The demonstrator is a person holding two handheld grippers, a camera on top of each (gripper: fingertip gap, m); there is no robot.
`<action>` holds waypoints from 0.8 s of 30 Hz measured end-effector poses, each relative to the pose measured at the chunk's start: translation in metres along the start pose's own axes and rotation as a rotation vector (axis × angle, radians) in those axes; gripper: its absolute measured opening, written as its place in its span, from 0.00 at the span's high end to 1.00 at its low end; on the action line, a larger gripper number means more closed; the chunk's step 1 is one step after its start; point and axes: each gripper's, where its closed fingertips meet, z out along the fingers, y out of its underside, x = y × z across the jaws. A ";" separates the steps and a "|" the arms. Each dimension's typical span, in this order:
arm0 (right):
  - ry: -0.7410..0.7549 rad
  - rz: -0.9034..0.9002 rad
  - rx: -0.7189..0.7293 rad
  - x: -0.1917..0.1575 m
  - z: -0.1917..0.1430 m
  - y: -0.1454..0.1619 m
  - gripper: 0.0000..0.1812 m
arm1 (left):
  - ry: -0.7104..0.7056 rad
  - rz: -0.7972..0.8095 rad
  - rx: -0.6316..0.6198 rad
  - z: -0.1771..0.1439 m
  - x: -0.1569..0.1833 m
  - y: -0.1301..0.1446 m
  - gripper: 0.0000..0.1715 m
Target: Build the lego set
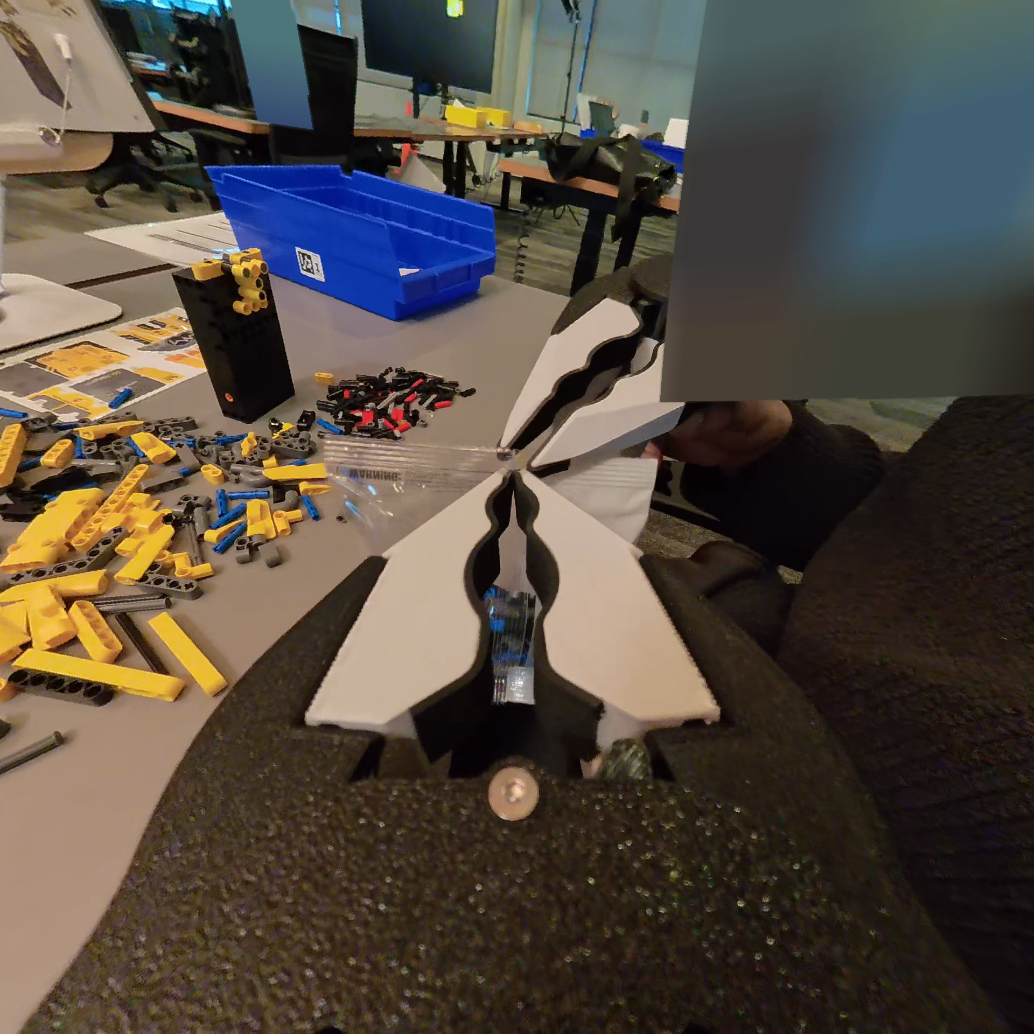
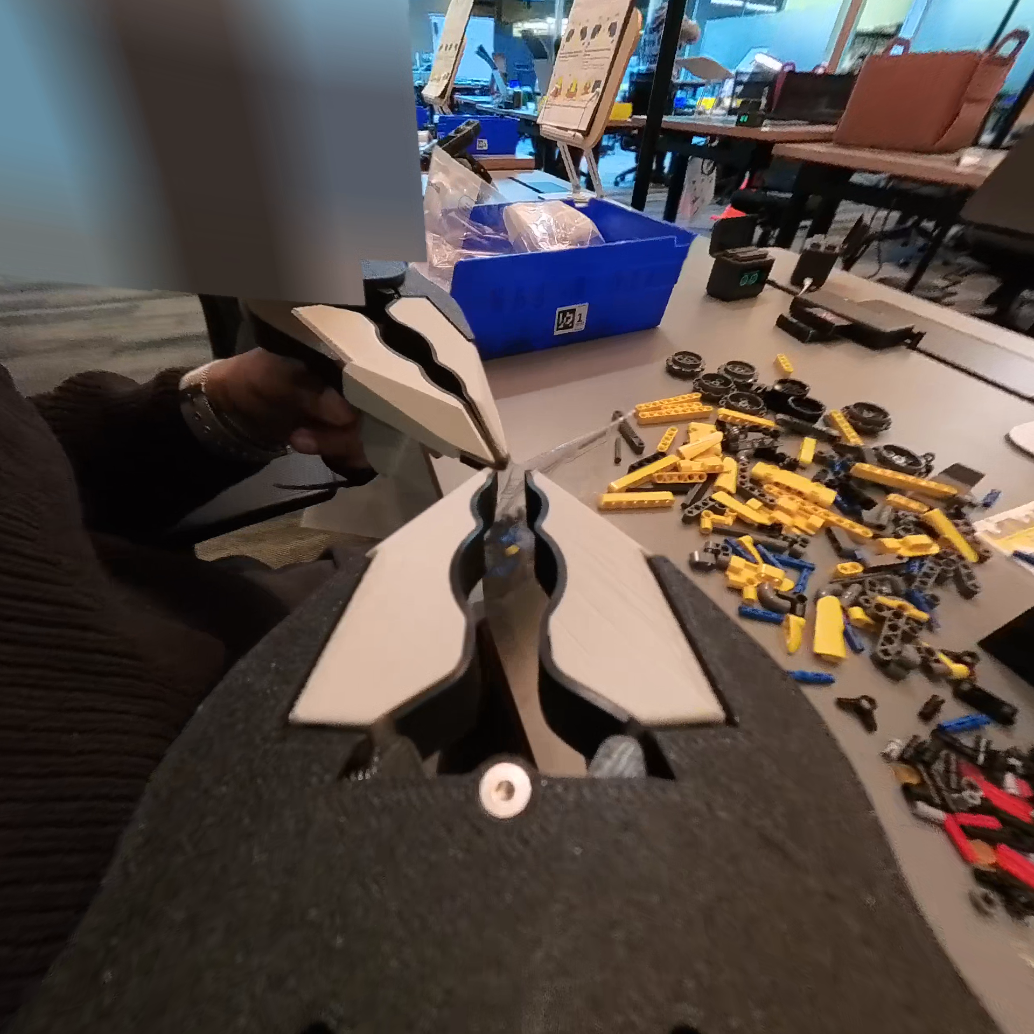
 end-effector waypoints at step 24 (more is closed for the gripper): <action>-0.064 0.076 -0.074 -0.003 0.001 0.013 1.00 | -0.097 0.103 -0.014 0.006 -0.002 0.000 0.96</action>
